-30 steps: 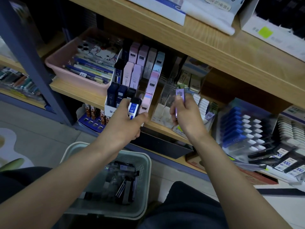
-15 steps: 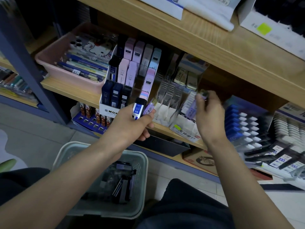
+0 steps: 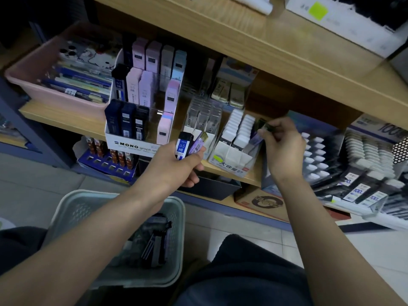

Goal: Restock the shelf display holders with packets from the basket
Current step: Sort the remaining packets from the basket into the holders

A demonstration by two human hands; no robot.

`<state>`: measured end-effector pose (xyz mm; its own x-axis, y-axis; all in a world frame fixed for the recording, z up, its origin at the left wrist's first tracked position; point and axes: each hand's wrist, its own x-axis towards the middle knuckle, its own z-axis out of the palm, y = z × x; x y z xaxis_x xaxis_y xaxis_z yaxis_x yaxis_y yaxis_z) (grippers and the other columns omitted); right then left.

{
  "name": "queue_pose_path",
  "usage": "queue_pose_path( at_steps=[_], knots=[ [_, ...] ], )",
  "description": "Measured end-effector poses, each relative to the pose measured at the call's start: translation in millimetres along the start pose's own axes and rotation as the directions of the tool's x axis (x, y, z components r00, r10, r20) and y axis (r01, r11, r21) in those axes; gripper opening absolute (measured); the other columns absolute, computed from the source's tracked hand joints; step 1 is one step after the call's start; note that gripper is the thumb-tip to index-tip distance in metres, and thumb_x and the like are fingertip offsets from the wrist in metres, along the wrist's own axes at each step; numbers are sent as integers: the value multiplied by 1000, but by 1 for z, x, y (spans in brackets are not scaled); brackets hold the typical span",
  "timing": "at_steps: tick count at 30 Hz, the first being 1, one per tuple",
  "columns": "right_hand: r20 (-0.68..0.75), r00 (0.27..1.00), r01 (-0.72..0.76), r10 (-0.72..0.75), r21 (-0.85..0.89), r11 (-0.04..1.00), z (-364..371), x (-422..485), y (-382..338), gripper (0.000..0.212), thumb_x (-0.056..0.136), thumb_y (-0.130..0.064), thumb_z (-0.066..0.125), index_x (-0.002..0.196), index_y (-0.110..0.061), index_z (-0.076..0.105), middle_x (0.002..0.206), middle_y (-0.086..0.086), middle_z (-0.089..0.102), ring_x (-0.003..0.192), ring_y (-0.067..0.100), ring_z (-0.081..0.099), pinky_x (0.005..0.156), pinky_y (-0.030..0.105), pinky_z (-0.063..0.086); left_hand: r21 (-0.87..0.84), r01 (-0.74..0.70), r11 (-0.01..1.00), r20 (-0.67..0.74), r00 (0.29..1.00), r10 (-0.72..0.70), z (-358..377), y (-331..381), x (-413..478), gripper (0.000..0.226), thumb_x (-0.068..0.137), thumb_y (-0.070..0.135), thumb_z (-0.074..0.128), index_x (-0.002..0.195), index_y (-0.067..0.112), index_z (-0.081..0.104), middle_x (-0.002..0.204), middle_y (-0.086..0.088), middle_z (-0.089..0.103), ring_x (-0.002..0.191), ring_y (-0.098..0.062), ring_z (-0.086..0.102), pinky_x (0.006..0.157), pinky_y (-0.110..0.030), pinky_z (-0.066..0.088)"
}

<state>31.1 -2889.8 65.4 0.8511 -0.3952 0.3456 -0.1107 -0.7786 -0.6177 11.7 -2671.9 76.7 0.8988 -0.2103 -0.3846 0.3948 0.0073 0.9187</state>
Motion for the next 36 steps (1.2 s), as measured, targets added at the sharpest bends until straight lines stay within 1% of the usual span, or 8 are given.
queue_pose_path(
  at_steps=[2,10,13,21,25,29,33,36],
  knots=[
    [-12,999,31,-31,-19,999,0,2,3,10,89,-18,62,98,-17,61,94,5,65,79,12,58,67,19,39,4,-3,1000,2,1000,3,2,-1,0,9,92,16,56,98,17,62,68,-1,62,43,-4,52,43,-16,43],
    [125,992,9,3,-92,996,5,3,5,20,92,-8,55,110,-8,63,113,8,63,101,21,60,89,30,47,12,5,1000,-17,1000,-4,7,-4,3,9,91,16,57,99,17,63,66,0,62,42,-4,52,43,-16,44],
    [102,995,5,11,-152,988,7,3,4,18,89,-5,59,107,-7,64,117,9,50,99,20,56,88,21,43,15,9,1000,-15,1000,-8,8,-6,5,11,91,17,58,100,16,64,64,1,63,42,-4,52,43,-16,45],
    [54,998,7,8,-268,963,6,1,-9,27,88,-4,56,114,-6,51,122,12,44,101,28,53,79,40,46,71,-25,997,40,999,22,9,-5,1,10,92,13,56,94,23,53,64,4,70,44,-5,53,43,-17,43],
    [43,997,71,-69,-36,997,4,-7,-33,10,92,-9,52,101,-8,56,101,3,52,85,17,54,76,41,48,56,-17,998,65,998,14,7,-3,-1,10,93,14,55,96,22,51,68,3,71,46,-6,53,43,-18,44],
    [411,911,-57,-24,184,981,0,-26,-63,26,98,-26,44,99,-9,64,95,3,64,83,17,59,80,40,51,54,-8,999,92,996,3,6,-2,-1,8,91,15,58,98,18,56,68,2,69,48,-6,54,45,-18,45],
    [642,761,-166,-95,334,928,-4,-40,-75,7,92,-17,58,95,-13,63,86,4,63,65,7,61,61,22,53,50,-5,999,127,992,-1,8,-1,-6,16,88,17,60,103,11,60,76,0,67,51,-7,57,45,-19,46],
    [439,897,-134,-56,389,912,-7,-34,-69,7,92,-13,57,92,-17,62,78,-4,59,59,5,57,58,25,54,61,18,998,117,993,-25,10,-2,-8,12,89,19,59,99,13,58,83,-5,66,42,-9,52,35,-18,38]
  ],
)
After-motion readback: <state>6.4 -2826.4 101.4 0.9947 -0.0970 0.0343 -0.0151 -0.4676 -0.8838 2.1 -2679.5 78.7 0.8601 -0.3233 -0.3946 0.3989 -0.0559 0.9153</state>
